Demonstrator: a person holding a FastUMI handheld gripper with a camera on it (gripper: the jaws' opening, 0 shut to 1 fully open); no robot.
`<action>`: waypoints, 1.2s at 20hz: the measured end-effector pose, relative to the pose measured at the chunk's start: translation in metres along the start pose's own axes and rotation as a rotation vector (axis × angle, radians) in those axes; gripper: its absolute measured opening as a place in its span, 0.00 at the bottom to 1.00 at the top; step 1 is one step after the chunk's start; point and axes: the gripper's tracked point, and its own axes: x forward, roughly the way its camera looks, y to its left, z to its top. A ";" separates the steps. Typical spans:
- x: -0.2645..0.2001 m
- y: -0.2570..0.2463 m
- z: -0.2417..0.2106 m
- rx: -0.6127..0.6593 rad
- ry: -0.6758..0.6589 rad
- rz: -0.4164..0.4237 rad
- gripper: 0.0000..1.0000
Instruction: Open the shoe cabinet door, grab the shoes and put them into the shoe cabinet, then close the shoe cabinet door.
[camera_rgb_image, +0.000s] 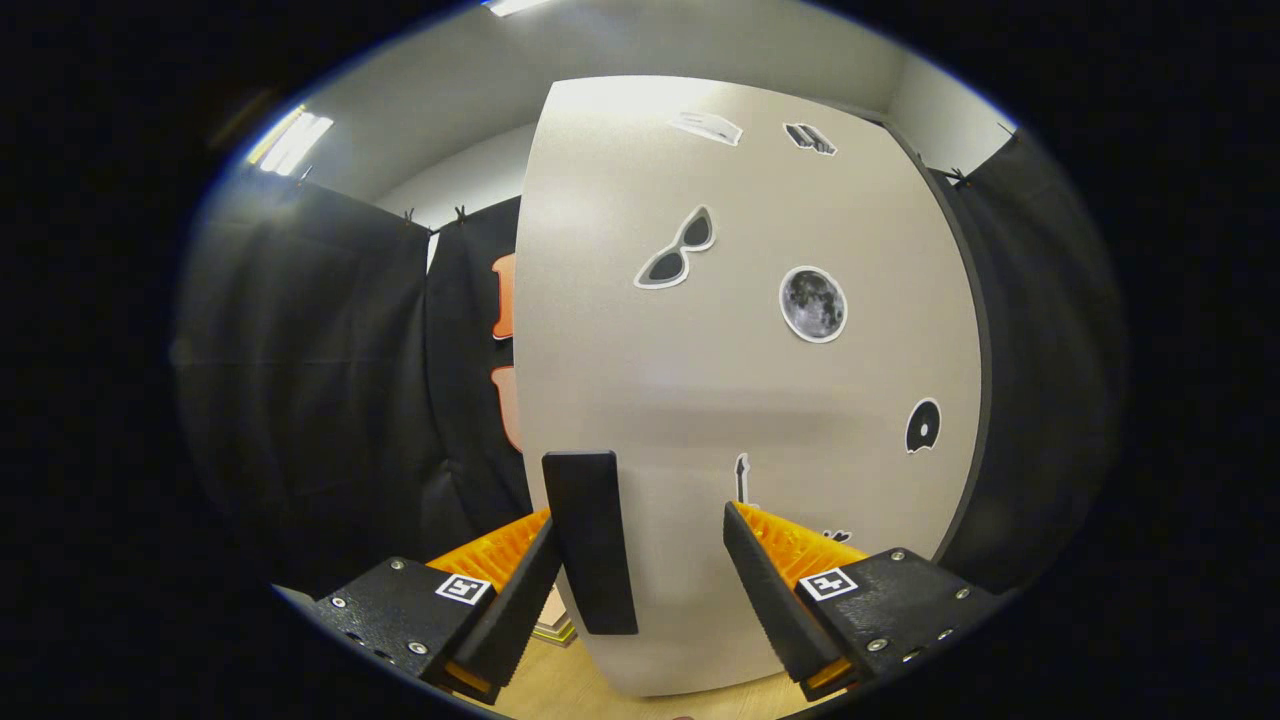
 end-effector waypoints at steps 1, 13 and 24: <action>0.000 0.000 0.000 -0.003 0.001 0.000 0.96; -0.001 -0.001 0.000 -0.039 0.016 -0.026 0.96; -0.002 0.002 0.000 -0.046 0.030 -0.047 0.98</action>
